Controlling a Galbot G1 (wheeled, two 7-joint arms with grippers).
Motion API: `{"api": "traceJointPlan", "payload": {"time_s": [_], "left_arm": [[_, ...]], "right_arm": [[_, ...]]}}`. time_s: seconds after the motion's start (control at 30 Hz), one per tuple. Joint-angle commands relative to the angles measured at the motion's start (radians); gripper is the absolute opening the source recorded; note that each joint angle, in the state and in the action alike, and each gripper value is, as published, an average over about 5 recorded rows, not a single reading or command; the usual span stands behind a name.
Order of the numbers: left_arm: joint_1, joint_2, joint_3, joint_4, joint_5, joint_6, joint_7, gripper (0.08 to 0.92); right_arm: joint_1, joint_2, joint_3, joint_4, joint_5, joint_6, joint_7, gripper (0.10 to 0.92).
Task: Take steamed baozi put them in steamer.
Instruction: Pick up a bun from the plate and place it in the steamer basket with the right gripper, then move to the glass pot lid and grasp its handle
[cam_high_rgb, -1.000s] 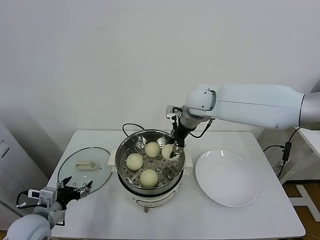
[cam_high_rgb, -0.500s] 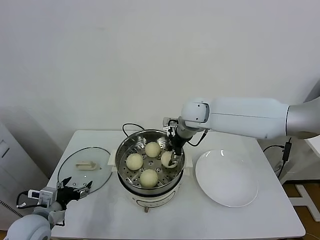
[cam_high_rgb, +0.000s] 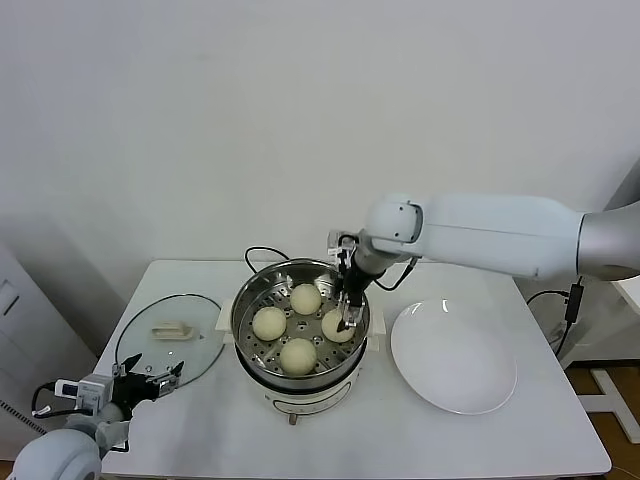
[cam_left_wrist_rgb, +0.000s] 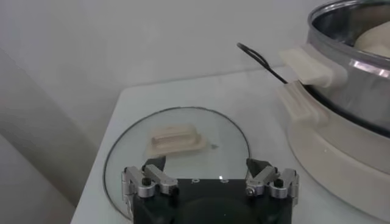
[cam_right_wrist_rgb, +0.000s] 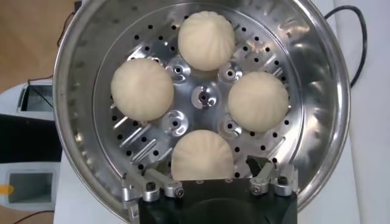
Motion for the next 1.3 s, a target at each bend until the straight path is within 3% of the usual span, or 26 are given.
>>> {"api": "traceJointPlan", "payload": {"time_s": [0.03,0.2,0.33,0.63,1.03,1.3], "left_arm": [[-0.020,-0.008,-0.005,0.003,-0.004,0.002,-0.002,0.823],[-0.051,-0.024,-0.013,0.004,-0.018,0.003,-0.007,0.823],[-0.057,-0.028,-0.021,0.002,-0.031,0.002,-0.008,0.823],[-0.070,-0.034,-0.029,-0.008,-0.042,0.001,-0.008,0.823],[-0.085,-0.045,-0.024,-0.010,0.017,0.003,-0.011,0.823],[-0.031,-0.033,-0.019,0.026,0.406,-0.112,0.077,0.823]], "right_arm": [[-0.019,-0.166,0.208,-0.044,0.089,0.023,0.044,0.822],[-0.099,-0.309,0.331,-0.040,0.152,0.102,0.149,0.823],[-0.201,-0.434,0.459,-0.038,0.161,0.252,0.251,0.823],[-0.826,-0.563,1.050,0.081,0.133,0.536,0.496,0.823],[-1.609,-0.358,1.815,0.146,-0.114,0.669,0.522,0.823],[-1.837,-0.157,2.059,0.146,-0.328,0.668,0.510,0.823]]}}
